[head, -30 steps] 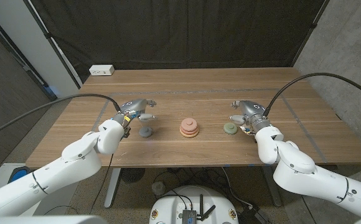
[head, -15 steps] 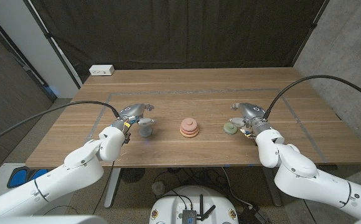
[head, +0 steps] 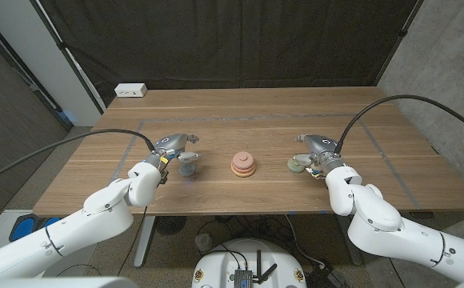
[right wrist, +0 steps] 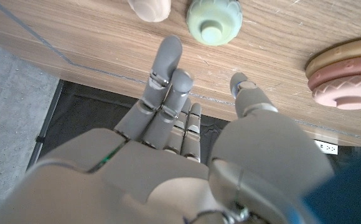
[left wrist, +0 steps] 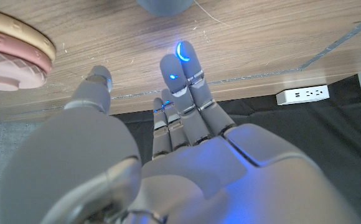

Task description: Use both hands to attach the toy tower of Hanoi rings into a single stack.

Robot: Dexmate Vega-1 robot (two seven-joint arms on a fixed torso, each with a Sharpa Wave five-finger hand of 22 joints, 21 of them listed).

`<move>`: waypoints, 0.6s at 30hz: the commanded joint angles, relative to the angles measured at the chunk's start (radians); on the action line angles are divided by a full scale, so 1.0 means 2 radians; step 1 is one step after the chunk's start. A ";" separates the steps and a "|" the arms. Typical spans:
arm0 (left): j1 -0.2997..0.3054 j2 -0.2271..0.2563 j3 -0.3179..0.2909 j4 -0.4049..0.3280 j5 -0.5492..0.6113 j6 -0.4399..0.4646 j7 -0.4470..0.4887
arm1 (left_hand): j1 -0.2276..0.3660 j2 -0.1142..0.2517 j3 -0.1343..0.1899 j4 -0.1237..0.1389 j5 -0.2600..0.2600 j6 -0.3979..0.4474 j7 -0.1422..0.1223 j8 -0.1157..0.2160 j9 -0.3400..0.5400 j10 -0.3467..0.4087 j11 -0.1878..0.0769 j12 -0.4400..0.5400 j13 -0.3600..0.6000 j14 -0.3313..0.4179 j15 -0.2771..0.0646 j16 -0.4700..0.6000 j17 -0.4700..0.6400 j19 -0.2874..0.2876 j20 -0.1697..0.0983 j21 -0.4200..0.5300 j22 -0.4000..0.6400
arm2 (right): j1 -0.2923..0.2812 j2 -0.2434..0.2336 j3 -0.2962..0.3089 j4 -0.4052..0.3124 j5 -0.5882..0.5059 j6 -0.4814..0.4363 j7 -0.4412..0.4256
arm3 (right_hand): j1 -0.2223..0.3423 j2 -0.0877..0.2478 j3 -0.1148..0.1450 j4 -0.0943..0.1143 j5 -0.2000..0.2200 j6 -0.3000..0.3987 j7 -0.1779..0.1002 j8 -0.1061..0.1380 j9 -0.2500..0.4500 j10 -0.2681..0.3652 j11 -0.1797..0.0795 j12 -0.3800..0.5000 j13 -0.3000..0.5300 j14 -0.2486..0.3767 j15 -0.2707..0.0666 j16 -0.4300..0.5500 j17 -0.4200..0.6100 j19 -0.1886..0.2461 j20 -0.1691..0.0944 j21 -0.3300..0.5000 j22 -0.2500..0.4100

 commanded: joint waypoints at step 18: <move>-0.016 0.012 -0.005 0.015 -0.024 -0.037 0.001 | -0.003 0.009 0.007 0.001 -0.002 0.010 -0.001 -0.002 0.001 0.009 -0.002 0.000 0.002 0.004 -0.048 0.000 0.003 0.003 -0.046 0.002 0.000 | 0.083 0.019 -0.087 0.012 -0.090 -0.072 0.152 | 0.004 -0.008 -0.025 0.002 -0.013 -0.029 0.011 0.002 -0.006 -0.017 0.010 0.005 -0.008 -0.007 -0.023 -0.008 -0.015 -0.010 -0.031 0.001 0.003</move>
